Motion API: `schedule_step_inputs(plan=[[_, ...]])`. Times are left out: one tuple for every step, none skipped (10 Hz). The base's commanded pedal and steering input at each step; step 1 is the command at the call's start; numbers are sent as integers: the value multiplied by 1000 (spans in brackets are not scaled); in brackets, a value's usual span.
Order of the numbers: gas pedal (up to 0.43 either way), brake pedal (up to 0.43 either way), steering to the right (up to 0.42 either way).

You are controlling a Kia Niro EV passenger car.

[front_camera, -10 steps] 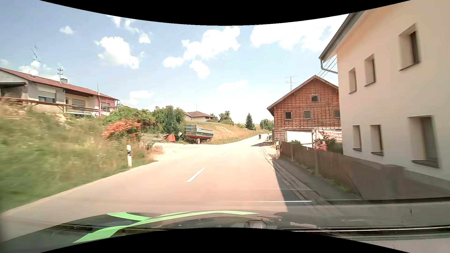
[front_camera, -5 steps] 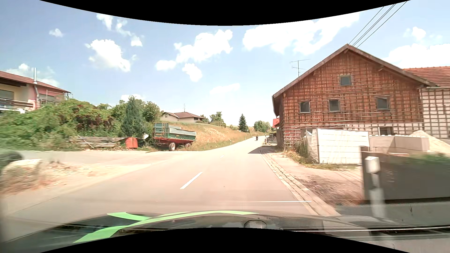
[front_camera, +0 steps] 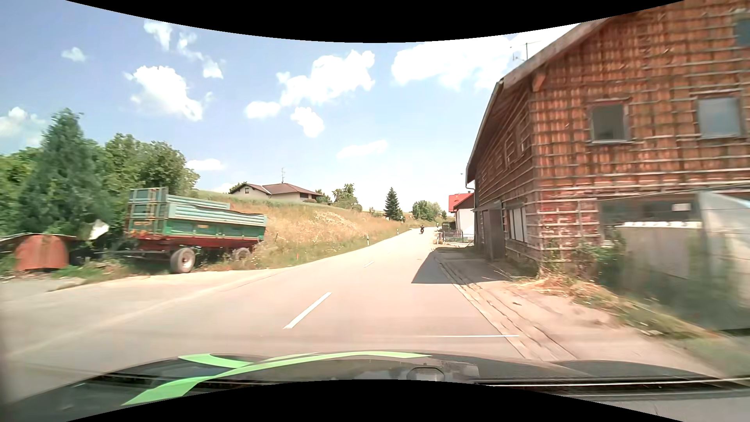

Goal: Follow the waypoints while adhering to traffic rules and regulations

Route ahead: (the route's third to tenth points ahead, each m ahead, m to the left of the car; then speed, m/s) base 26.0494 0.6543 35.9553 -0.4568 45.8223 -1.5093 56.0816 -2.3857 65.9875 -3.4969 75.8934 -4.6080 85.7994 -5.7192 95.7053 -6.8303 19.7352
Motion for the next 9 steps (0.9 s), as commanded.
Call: schedule_step_inputs(plan=[[209,0,18],[197,0,18],[197,0,18],[197,0,18],[197,0,17],[209,0,16],[209,0,15],[209,0,15],[169,0,14]])
